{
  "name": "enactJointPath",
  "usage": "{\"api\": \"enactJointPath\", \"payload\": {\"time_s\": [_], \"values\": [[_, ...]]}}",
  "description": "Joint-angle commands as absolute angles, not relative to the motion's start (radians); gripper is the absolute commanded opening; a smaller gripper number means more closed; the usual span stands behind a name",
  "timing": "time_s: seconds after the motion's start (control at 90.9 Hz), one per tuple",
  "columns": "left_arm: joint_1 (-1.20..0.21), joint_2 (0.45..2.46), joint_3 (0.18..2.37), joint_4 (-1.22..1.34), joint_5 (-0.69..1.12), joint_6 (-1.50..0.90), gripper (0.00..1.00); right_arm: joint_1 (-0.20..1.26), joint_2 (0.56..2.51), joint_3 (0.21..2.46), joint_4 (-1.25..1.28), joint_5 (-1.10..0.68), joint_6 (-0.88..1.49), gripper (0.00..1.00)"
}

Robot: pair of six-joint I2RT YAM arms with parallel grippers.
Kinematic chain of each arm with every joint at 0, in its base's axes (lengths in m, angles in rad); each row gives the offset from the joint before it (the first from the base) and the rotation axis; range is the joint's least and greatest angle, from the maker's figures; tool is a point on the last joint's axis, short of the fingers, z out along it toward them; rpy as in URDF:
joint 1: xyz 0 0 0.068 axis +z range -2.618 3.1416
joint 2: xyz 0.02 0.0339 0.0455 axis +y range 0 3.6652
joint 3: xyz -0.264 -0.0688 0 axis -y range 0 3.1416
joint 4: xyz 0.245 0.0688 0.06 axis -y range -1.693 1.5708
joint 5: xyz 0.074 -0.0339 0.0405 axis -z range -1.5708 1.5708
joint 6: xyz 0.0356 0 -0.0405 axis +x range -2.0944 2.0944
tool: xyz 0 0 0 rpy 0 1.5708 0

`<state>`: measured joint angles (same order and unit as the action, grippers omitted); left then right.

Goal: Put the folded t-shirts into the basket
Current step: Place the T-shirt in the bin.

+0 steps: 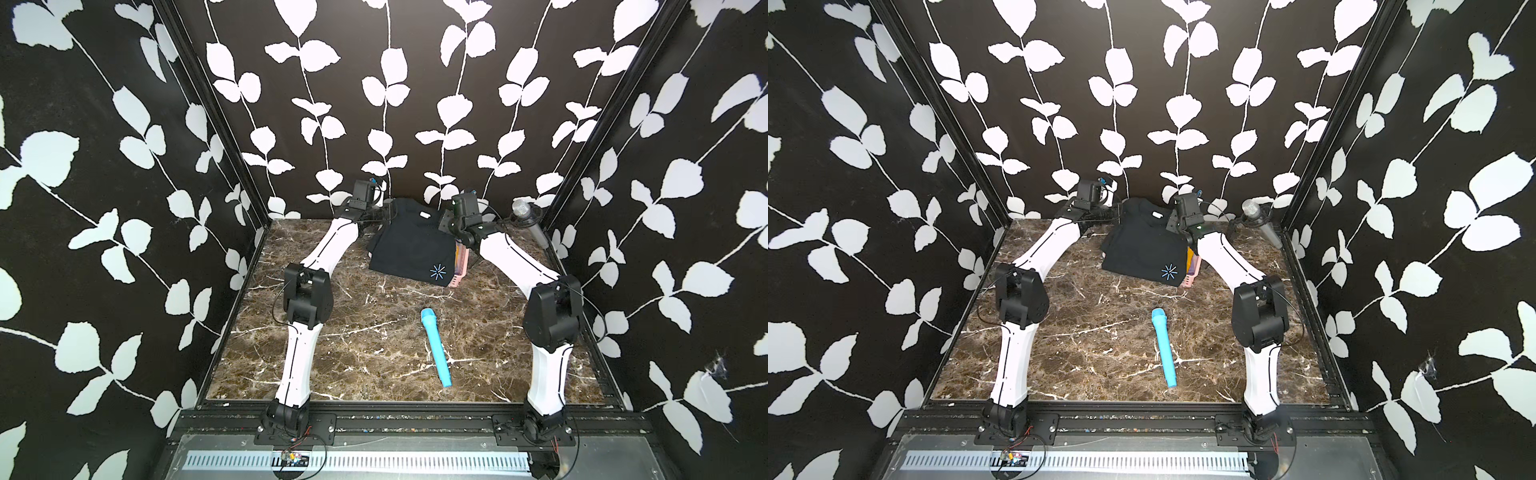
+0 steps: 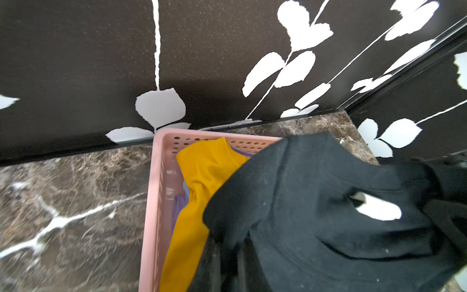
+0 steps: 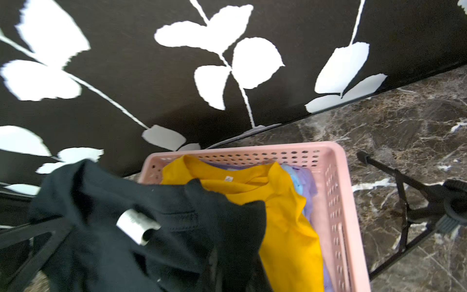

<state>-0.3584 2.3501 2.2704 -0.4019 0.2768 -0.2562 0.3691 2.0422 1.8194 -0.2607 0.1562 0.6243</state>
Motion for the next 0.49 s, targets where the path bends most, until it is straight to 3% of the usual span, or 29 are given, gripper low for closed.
{"api": "enactJointPath", "payload": {"time_s": [0.0,0.484], "values": [[-0.354,2.377,2.336,-0.354,0.270,-0.215,0.00,0.339,2.084,1.874,-0.257,0.152,0.562,0.01],[-0.354,2.595,2.524,-0.303,0.254,-0.201,0.00,0.302,2.280,2.112,-0.385,0.187,0.456,0.08]]}}
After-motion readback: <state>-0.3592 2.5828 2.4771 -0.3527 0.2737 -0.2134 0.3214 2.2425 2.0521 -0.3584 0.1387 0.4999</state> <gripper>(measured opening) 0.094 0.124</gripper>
